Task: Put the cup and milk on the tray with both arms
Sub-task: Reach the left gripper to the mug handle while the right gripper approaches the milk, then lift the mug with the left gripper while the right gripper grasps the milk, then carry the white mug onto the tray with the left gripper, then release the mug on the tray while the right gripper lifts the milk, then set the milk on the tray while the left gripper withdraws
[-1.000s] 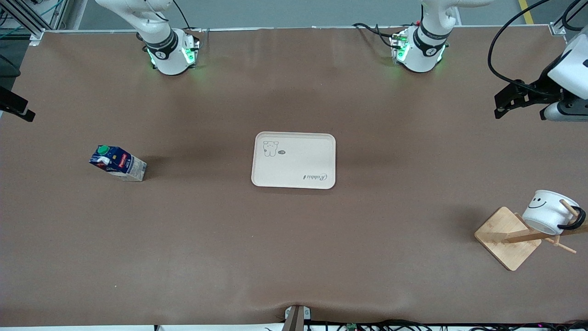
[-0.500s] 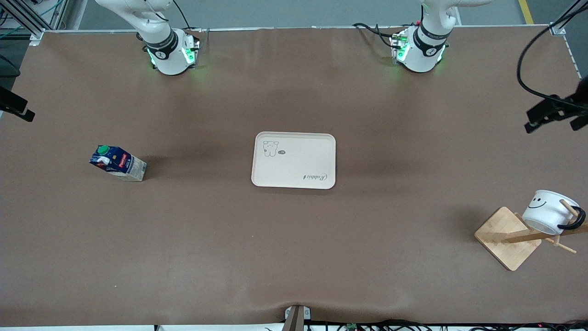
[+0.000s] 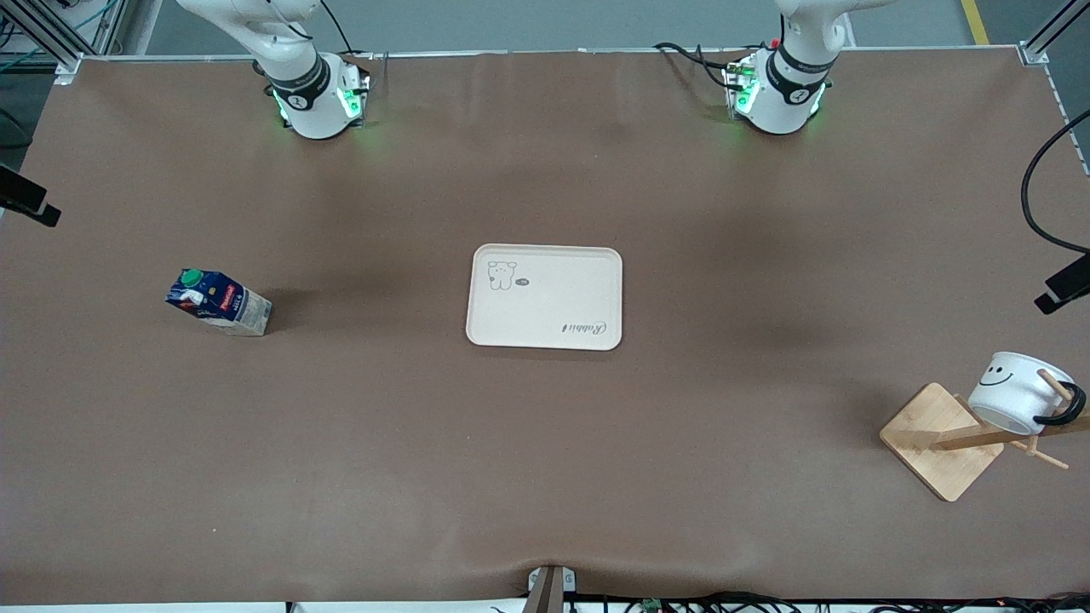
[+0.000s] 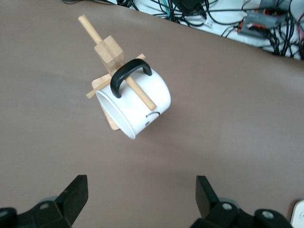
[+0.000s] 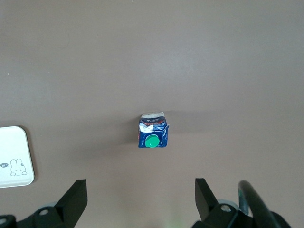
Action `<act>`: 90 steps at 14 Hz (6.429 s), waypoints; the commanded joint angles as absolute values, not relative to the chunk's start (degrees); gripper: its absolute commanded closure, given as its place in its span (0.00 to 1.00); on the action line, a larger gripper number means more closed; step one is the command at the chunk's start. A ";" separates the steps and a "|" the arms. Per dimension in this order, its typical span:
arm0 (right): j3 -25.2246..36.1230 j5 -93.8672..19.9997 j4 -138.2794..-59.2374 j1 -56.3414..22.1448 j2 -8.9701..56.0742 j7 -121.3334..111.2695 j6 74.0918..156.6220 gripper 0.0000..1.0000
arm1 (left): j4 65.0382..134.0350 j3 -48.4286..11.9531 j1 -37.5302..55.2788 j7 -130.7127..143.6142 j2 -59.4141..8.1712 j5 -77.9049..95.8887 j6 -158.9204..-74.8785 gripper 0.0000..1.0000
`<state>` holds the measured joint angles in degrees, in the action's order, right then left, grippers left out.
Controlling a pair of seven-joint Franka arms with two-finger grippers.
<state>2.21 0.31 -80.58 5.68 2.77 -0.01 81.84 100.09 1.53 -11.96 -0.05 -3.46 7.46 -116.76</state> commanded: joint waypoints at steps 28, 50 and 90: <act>1.85 1.58 -80.69 6.41 18.54 1.76 84.73 0.00 | 113.29 -2.90 -12.39 -21.53 -6.78 33.57 -143.46 1.00; 1.58 -8.44 -110.30 11.16 11.78 -1.85 102.12 0.00 | 87.81 -18.63 22.66 76.80 -31.63 -2.90 -121.64 1.00; 0.97 -16.17 -90.79 -31.37 22.67 31.11 109.43 1.00 | 85.69 -14.06 9.24 54.78 -21.72 -14.95 -112.07 0.00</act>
